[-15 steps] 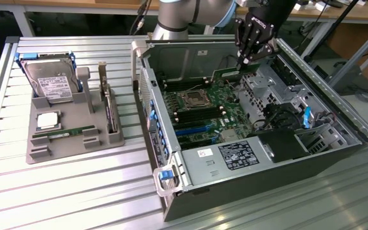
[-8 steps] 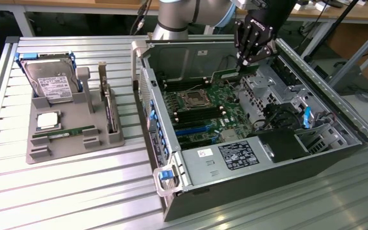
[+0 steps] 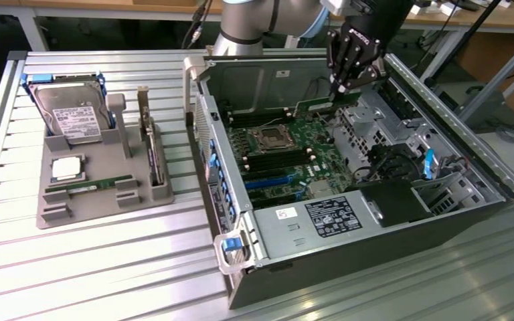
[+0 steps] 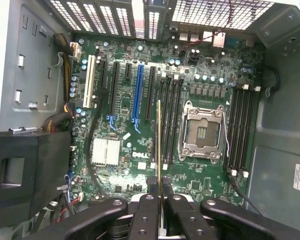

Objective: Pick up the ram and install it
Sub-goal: 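Insert the ram into the slot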

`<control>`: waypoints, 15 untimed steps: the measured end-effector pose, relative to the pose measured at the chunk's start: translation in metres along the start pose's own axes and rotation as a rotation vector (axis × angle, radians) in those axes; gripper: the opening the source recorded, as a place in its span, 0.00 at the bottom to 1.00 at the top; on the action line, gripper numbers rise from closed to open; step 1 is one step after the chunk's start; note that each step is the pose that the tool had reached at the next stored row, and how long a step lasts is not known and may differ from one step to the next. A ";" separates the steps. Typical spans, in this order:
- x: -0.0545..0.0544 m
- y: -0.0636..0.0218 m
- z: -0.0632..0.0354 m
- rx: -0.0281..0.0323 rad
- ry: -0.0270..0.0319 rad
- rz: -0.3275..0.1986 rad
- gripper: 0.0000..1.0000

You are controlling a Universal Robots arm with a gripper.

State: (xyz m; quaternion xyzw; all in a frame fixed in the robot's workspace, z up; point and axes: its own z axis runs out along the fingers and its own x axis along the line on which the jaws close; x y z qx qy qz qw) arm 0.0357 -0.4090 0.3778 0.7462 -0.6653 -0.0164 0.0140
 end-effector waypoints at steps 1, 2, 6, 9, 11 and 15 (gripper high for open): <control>0.000 0.0000 0.0003 0.0000 -0.0001 0.000 0.13; 0.000 0.0000 0.0006 0.0000 -0.0001 0.000 0.13; 0.000 -0.0001 0.0017 0.0001 -0.0001 0.000 0.13; 0.000 -0.0001 0.0028 0.0000 0.0000 0.000 0.13; 0.000 -0.0002 0.0041 0.0000 -0.0001 0.000 0.13; 0.000 -0.0003 0.0076 0.0002 -0.0009 0.020 0.13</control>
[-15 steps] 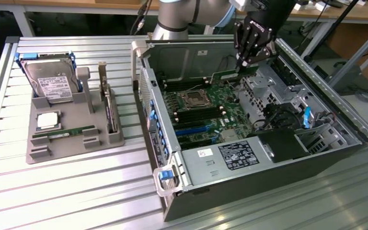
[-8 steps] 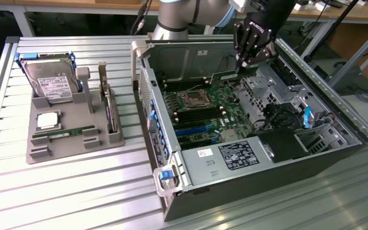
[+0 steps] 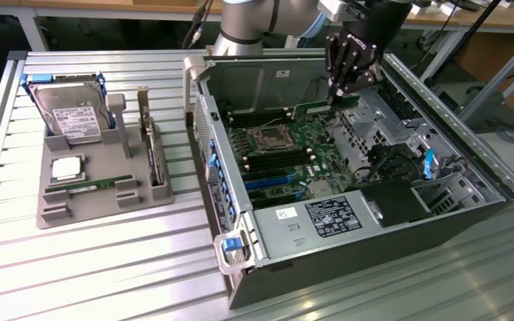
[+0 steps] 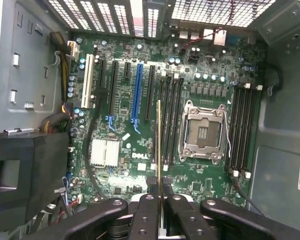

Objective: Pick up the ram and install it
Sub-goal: 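Insert the ram into the slot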

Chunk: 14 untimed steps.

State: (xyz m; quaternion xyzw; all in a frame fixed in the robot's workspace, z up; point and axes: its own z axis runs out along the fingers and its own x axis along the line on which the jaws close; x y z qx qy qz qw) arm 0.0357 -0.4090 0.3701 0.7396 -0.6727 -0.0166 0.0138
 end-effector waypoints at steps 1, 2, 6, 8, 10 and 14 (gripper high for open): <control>0.000 0.0000 0.0008 0.0000 -0.0007 0.017 0.13; 0.000 0.0000 0.0016 0.0002 -0.0015 0.034 0.13; 0.000 -0.0001 0.0035 0.0007 -0.0050 0.119 0.13; 0.000 -0.0002 0.0041 0.0008 -0.0058 0.141 0.13; 0.000 -0.0002 0.0048 0.0008 -0.0062 0.145 0.13; 0.000 -0.0002 0.0062 0.0008 -0.0061 0.143 0.13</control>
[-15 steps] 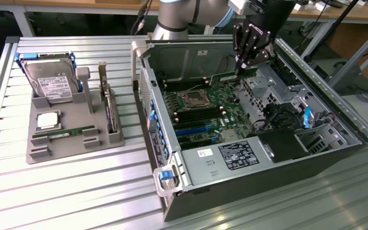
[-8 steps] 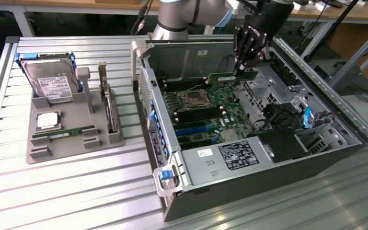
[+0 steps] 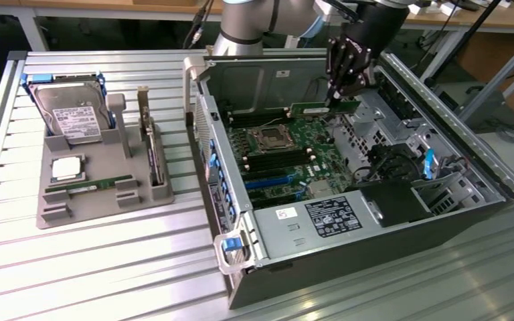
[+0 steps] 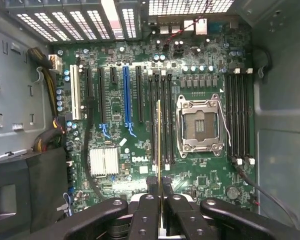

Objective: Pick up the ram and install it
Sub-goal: 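Insert the ram into the slot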

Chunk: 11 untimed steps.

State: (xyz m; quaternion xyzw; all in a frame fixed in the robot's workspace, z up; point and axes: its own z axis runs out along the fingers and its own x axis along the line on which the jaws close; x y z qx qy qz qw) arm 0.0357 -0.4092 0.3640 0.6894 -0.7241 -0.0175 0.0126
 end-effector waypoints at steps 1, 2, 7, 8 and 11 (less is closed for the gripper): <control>0.000 0.0000 0.0004 0.0000 0.0000 0.000 0.13; 0.000 0.0000 0.0007 0.0000 0.0000 0.000 0.13; 0.000 -0.0001 0.0020 0.0000 0.0001 0.000 0.13; 0.000 -0.0001 0.0023 0.0000 0.0000 0.000 0.13; 0.000 -0.0001 0.0029 0.0000 0.0000 0.000 0.13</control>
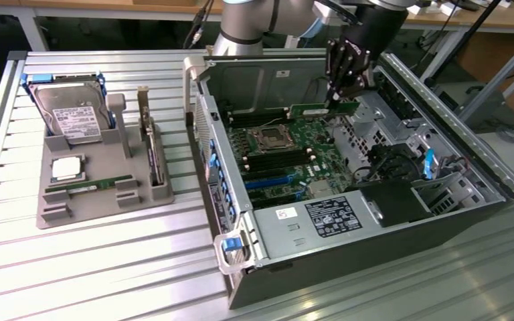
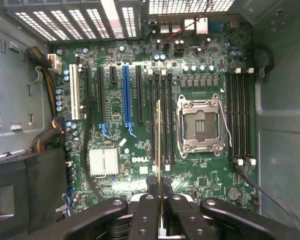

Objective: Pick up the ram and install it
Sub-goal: 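Insert the ram into the slot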

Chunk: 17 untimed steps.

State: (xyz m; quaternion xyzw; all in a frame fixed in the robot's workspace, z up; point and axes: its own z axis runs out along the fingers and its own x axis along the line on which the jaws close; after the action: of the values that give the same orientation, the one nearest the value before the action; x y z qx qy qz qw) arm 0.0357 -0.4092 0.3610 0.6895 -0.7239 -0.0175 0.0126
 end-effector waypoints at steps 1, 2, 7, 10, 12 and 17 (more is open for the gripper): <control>0.000 0.0000 0.0003 -0.0001 0.0000 0.000 0.13; 0.000 0.0000 0.0006 0.0000 0.0000 0.000 0.13; 0.000 -0.0001 0.0023 0.0000 0.0000 0.000 0.13; 0.000 -0.0001 0.0036 0.0000 0.0000 0.000 0.13; 0.000 -0.0002 0.0045 0.0000 -0.0001 0.000 0.13; 0.000 -0.0003 0.0065 0.0000 -0.0001 0.000 0.13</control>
State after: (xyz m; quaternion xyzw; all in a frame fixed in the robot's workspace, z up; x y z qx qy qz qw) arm 0.0357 -0.4092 0.3545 0.6895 -0.7239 -0.0175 0.0126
